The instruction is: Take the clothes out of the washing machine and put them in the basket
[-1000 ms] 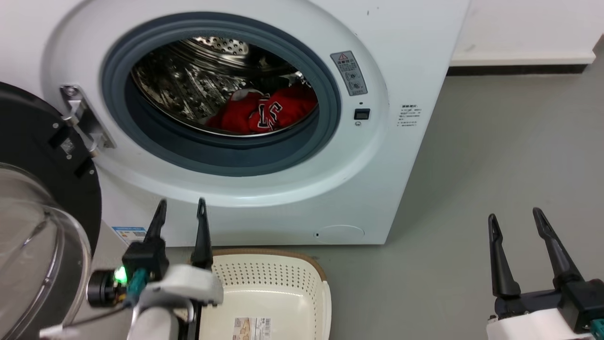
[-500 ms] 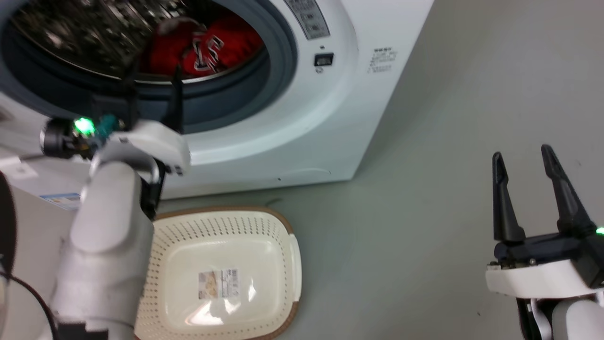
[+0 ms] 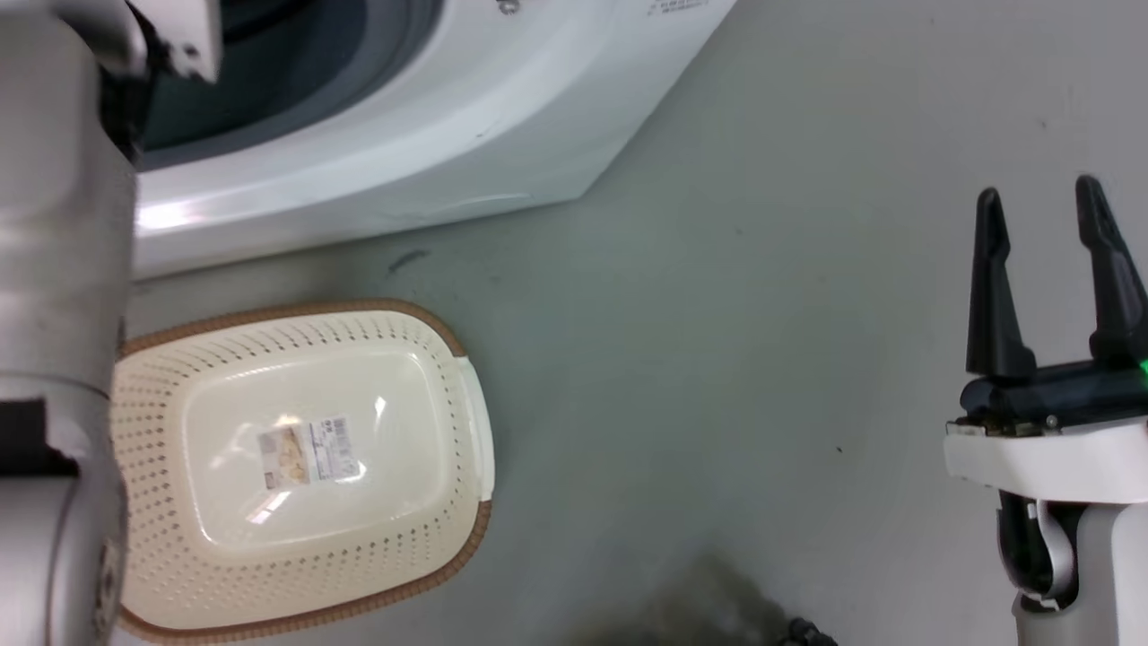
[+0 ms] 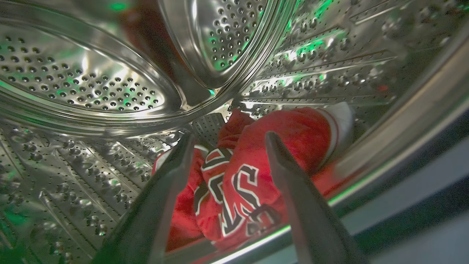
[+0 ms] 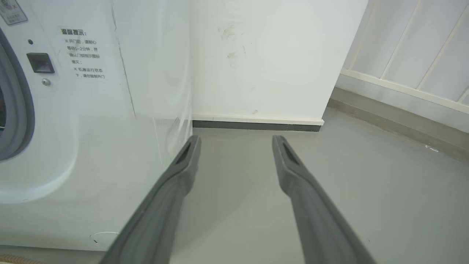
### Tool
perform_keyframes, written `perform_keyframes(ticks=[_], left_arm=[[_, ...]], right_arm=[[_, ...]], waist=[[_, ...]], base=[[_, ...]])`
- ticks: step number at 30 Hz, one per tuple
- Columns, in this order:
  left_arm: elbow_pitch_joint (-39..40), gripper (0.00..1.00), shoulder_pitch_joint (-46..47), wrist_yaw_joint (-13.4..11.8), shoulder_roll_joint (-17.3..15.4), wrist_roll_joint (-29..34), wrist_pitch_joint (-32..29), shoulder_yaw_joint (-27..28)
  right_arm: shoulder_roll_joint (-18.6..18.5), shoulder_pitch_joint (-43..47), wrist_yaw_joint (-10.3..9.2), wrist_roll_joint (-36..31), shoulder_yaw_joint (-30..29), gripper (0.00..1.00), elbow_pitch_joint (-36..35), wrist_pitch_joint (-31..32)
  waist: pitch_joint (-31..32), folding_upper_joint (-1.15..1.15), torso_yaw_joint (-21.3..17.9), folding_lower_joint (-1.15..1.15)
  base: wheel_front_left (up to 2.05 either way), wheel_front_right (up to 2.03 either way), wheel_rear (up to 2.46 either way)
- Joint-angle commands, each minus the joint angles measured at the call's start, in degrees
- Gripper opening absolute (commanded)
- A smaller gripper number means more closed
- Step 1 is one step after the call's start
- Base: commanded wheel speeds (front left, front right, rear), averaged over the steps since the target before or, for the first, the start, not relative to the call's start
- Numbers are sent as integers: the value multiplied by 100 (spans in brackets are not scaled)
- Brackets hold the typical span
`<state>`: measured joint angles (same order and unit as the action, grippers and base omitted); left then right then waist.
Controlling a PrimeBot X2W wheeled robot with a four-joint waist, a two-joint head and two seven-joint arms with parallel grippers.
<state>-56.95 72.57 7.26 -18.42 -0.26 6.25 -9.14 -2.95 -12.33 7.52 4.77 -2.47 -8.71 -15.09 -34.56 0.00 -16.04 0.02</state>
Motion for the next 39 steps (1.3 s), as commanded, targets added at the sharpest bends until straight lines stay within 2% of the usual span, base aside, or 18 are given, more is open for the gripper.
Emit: perform_keyframes(ticks=[1,8,15,19,27,28,29,33,39], left_arm=[[-118,100,220,6,-72,-62,-178,-67],[-609,100,1346,12,-313,-764,-1460,-809],[-689,100,1924,13,-646,-1393,-2457,-1489],[-639,100,2019,14,-764,-1704,-2833,-1820],[-541,100,2008,14,-976,-2138,-3017,-2245],[-533,47,2010,14,-995,-2165,-3005,-2293],[-522,0,2020,14,-1022,-2202,-2959,-2307],[-544,0,2049,14,-1064,-2318,-2915,-2404],[-548,0,2041,15,-1061,-2445,-2476,-2469]], right_arm=[[13,-135,-6,51,1,100,-33,-12],[12,-336,-5,198,72,100,-69,-12],[11,-384,-5,329,143,100,-101,-11],[10,-406,-6,355,151,100,-114,-12],[11,-448,-6,407,210,100,-144,-12],[11,-445,-6,421,216,100,-151,-11],[11,-437,-6,434,228,100,-158,-12],[11,-399,-6,455,244,100,-162,-11],[10,-453,-6,392,197,100,-137,-12]], waist=[[-399,0,-227,-2],[-801,0,-355,-2],[-1071,0,-455,-2],[-1160,0,-467,-2],[-1247,0,-497,-2],[-1252,0,-502,-2],[-1259,0,-506,-2],[-1269,0,-506,-2],[-1187,0,-439,-2]], base=[[0,0,0],[0,0,0],[0,0,0],[0,0,0],[0,0,0],[0,0,0],[0,0,0],[0,0,0],[0,0,0]])
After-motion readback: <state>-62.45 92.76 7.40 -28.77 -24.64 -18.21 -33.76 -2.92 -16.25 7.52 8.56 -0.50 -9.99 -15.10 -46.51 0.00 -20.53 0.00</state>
